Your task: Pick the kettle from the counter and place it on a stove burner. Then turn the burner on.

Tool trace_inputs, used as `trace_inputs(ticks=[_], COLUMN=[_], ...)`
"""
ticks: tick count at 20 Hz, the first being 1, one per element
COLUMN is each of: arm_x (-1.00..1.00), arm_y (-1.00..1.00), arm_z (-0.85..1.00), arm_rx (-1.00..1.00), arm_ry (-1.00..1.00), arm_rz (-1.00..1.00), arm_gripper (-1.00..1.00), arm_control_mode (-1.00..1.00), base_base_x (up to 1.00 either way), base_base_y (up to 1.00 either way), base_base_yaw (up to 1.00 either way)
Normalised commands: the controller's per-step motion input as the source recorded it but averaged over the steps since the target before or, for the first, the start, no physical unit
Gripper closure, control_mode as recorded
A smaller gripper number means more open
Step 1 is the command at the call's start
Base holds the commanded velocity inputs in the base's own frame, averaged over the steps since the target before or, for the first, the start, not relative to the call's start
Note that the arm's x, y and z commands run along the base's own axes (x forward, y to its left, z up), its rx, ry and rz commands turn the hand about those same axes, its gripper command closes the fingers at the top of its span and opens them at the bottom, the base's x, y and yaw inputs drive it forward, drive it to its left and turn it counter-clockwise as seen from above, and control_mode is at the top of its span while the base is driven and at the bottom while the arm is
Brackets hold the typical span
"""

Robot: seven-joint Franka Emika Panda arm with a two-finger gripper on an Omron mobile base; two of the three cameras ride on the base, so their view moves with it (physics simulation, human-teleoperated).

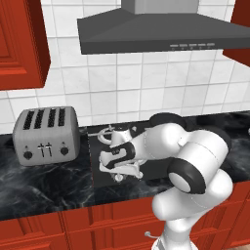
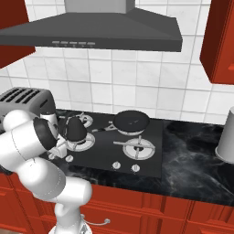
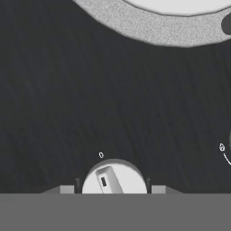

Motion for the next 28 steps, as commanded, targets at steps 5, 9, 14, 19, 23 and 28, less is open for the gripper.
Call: trace_inputs(ticks=[5, 9, 14, 19, 23, 28], arm_x=[0.00, 0.00, 0.00, 0.00, 0.00, 0.00], arm_y=[0.00, 0.00, 0.00, 0.00, 0.00, 0.00], arm_z=[-0.03, -0.01, -0.03, -0.09, -0.12, -0.12], arm_rx=[0.00, 0.00, 0.00, 0.00, 0.00, 0.00], arm_ry=[0.00, 0.00, 0.00, 0.00, 0.00, -0.01], arm_rz=[0.17, 0.17, 0.17, 0.17, 0.17, 0.17], arm_gripper=[1.00, 1.00, 1.00, 1.00, 1.00, 1.00], arm_control_mode=[-1.00, -1.00, -1.00, -1.00, -1.00, -1.00], base_base_x=[0.00, 0.00, 0.00, 0.00, 0.00, 0.00], base_base_y=[0.00, 0.00, 0.00, 0.00, 0.00, 0.00], base_base_yaw=[0.00, 0.00, 0.00, 0.00, 0.00, 0.00])
